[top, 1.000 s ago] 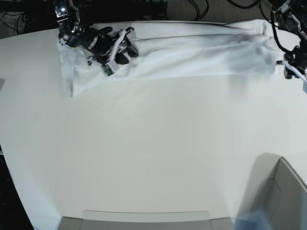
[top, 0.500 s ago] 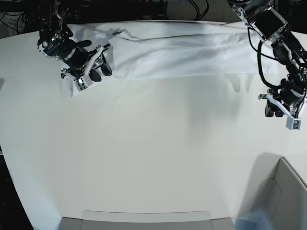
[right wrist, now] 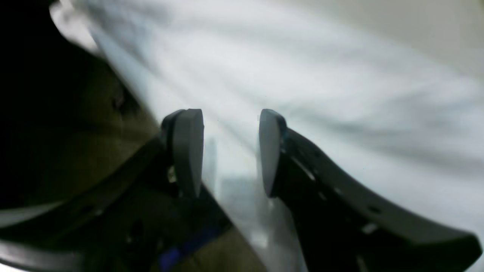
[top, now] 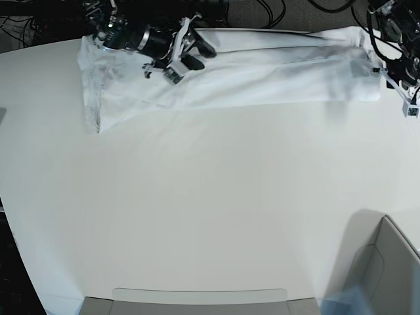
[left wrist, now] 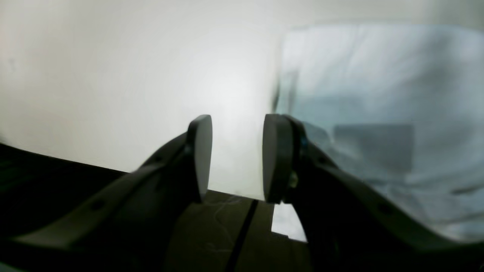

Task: Fold the T-shirt properly
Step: 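Grasp the strip's two ends again with both grippers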

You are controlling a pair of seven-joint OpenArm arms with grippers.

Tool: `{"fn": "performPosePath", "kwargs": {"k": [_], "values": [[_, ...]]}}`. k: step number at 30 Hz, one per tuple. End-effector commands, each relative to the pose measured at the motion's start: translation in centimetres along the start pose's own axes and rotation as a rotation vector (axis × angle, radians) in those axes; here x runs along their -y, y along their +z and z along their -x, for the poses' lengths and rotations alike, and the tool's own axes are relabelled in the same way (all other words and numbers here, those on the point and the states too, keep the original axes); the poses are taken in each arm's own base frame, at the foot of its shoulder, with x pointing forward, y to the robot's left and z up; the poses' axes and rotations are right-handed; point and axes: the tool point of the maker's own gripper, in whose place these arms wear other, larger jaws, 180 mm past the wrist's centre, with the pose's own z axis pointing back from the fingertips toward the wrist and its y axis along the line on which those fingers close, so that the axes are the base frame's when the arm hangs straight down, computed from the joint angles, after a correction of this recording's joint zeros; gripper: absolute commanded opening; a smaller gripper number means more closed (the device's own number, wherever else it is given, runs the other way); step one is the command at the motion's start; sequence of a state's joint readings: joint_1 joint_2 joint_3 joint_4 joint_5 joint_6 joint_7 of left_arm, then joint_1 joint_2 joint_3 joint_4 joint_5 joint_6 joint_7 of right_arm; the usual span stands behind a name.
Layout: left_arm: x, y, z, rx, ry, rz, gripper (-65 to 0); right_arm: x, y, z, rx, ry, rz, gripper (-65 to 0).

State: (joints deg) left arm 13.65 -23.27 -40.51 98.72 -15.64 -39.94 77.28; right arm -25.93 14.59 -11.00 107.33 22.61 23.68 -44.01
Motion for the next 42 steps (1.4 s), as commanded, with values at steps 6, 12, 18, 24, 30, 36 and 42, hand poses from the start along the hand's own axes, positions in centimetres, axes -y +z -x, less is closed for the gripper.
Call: {"fn": "performPosePath", "kwargs": {"k": [6,12,18,24,30,36,42], "values": [[-1.2,-1.3,2.5,-0.034,0.109,0.067,-42.5,4.5,-2.4,4.3,-0.151,-0.060,0.179,-40.2],[-0.9,-1.6,1.5,-0.002,0.144,0.094,-42.5,10.3,0.5,2.8,-0.091,-0.153,0.334,-40.2],[-1.0,-1.5,0.7,0.015,0.150,0.094,-42.5,12.3,3.1,2.8,-0.093,-0.130,0.401,-40.3],[1.8,-0.9,-1.1,0.103,0.189,0.262,-42.3,12.4,4.2,2.0,-0.064,-0.123,0.424,-40.3],[7.3,-0.3,-2.6,0.186,0.190,0.505,-42.1,12.3,4.1,1.9,-0.062,-0.121,0.419,-40.3],[10.0,-2.1,-1.4,0.146,0.266,0.636,-42.1,12.2,4.2,1.8,-0.061,-0.120,0.419,-40.3],[11.1,-3.6,0.1,0.093,0.310,0.672,-42.1,12.5,4.4,1.9,-0.065,-0.116,0.427,-40.3]]}}
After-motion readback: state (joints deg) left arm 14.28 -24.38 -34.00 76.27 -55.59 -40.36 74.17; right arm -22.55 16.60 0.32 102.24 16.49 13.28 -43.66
